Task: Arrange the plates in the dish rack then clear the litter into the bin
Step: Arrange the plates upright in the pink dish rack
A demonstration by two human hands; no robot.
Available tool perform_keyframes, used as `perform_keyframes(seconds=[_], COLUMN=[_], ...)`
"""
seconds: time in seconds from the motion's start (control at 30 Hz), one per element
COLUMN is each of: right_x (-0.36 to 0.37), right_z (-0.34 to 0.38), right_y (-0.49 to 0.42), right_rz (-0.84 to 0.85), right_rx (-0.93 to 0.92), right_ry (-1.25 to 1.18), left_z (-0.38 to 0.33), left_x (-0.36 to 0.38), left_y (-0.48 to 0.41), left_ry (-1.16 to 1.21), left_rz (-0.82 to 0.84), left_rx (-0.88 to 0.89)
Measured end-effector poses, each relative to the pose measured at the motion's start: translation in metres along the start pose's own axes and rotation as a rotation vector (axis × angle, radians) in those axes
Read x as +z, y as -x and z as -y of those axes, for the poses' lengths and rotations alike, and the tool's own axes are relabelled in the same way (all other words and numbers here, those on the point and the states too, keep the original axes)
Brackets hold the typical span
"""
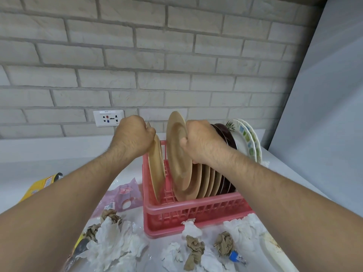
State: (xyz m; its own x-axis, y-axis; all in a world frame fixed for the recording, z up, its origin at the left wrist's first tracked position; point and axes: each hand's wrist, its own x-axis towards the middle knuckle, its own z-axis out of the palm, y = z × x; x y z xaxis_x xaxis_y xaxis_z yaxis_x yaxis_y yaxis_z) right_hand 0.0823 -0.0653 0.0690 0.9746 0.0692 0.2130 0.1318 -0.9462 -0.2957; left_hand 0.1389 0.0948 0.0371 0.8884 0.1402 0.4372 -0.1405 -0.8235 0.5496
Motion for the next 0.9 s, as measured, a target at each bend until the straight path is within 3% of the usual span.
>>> perform_keyframes(seconds=[0.17, 0.37, 0.47, 0.57, 0.9], right_x=[0.018, 0.035, 0.035, 0.034, 0.024], right_z=[0.003, 0.005, 0.002, -0.001, -0.006], right_y=[0.004, 0.007, 0.007, 0.005, 0.002], right_rz=[0.007, 0.103, 0.110, 0.157, 0.011], right_rx=[-0.053, -0.064, 0.019, 0.044, -0.103], right_ry=[0.173, -0.005, -0.080, 0.055, 0.185], left_z=[0.005, 0.013, 0.015, 0.014, -0.011], left_x=[0.005, 0.008, 0.008, 0.008, 0.019], left_y=[0.001, 0.001, 0.001, 0.001, 0.015], left_ry=[-0.035, -0.047, -0.047, -0.024, 0.099], left_rz=[-0.004, -0.001, 0.005, 0.008, 0.098], left_rx=[-0.018, -0.046, -0.049, -0.055, -0.056])
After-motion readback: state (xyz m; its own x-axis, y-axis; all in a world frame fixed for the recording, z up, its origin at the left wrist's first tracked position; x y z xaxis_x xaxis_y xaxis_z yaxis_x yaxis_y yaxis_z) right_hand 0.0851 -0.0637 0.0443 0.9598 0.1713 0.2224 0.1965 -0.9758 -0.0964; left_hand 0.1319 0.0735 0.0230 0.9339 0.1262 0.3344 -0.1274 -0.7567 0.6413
